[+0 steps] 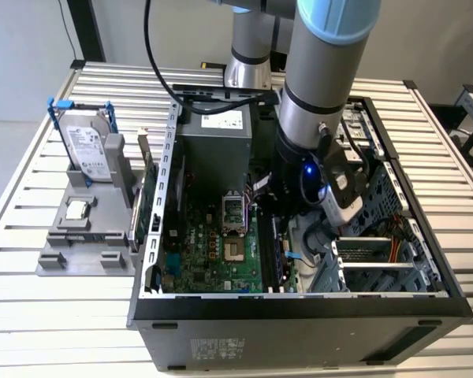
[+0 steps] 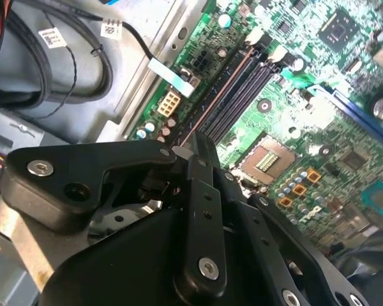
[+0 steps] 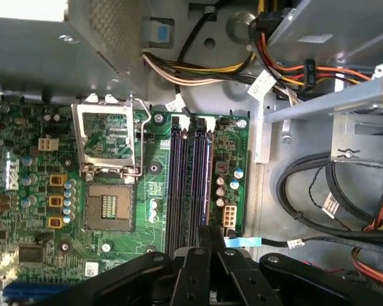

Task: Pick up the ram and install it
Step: 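Press down the ram until it locks into place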

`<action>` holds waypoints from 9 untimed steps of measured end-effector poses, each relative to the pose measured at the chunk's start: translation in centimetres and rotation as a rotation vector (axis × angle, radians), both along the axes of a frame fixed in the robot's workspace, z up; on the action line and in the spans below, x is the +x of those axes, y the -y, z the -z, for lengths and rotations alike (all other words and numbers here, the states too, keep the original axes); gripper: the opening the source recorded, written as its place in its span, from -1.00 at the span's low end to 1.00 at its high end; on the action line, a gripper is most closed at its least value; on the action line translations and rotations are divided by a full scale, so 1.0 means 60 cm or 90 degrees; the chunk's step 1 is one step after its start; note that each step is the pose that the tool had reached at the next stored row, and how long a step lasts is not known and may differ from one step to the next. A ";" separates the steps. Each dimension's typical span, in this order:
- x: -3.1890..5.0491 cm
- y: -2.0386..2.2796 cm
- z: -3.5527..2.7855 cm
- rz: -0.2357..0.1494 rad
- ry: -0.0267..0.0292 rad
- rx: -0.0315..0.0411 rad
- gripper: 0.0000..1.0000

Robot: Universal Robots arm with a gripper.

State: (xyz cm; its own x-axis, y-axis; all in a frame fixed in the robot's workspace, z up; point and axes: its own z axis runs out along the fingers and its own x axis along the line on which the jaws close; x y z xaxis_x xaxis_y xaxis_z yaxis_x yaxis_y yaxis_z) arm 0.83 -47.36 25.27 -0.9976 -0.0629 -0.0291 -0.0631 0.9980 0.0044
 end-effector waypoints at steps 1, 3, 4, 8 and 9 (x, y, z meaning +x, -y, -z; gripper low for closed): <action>0.000 0.0000 -0.001 -0.008 0.0004 0.0000 -1.00; 0.000 0.0000 -0.003 -0.026 0.0019 0.0000 -1.00; 0.000 0.0000 -0.003 -0.033 0.0029 0.0001 -1.00; 0.000 -0.0001 -0.004 -0.066 0.0070 0.0001 -1.00; 0.000 -0.0001 -0.004 -0.074 0.0077 0.0000 -1.00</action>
State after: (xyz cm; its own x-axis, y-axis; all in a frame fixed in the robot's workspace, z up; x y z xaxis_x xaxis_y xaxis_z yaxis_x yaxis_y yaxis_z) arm 0.83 -47.35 25.52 -0.9831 -0.1783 -0.0411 -0.1786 0.9839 0.0030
